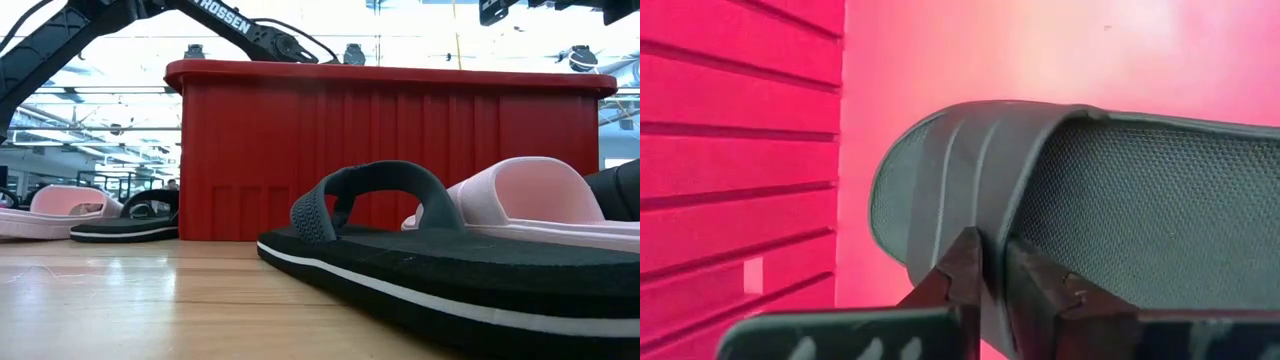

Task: Pick and place slides into bin
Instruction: Put the black slide into the red bin

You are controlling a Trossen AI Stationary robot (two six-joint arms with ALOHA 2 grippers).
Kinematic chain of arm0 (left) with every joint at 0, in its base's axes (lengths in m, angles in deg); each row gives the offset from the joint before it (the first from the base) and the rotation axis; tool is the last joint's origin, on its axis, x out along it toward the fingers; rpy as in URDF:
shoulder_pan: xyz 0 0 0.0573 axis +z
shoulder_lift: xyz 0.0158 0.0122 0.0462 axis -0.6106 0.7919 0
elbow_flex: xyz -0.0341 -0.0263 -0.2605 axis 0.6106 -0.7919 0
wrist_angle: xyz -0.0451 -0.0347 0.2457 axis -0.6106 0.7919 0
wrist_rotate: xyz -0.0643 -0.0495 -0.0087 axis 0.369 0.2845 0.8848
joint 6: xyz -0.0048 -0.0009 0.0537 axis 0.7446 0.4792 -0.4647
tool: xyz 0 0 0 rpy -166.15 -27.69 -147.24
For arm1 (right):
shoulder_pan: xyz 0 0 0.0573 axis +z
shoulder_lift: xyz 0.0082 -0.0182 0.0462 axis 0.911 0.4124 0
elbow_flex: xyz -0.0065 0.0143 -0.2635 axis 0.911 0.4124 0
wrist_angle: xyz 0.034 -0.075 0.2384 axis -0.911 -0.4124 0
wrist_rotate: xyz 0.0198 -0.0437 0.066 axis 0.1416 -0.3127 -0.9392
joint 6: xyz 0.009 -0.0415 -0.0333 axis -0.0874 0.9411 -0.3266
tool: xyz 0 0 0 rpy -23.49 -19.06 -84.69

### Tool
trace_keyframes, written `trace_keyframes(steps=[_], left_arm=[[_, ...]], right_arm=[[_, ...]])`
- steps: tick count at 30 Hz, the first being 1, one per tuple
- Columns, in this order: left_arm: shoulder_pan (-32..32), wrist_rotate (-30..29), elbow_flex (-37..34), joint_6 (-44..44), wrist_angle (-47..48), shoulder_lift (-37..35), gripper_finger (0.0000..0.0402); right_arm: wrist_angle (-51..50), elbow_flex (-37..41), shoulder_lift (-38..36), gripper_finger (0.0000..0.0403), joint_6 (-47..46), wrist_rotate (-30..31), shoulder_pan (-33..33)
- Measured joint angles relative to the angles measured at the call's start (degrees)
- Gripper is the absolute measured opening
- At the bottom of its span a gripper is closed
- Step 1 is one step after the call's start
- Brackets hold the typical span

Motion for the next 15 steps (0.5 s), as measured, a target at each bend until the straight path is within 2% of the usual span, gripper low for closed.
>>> trace_keyframes(steps=[9,15], left_arm=[[0.0,-0.4,0.0,4.1,0.0,0.0,0.0097],[-0.1,-0.3,0.0,4.3,0.6,-1.7,0.0110]], right_arm=[[0.0,0.0,0.0,0.0000,0.0,0.0,0.0],[0.0,0.0,0.0,0.0000,-0.6,0.0,0.0]])
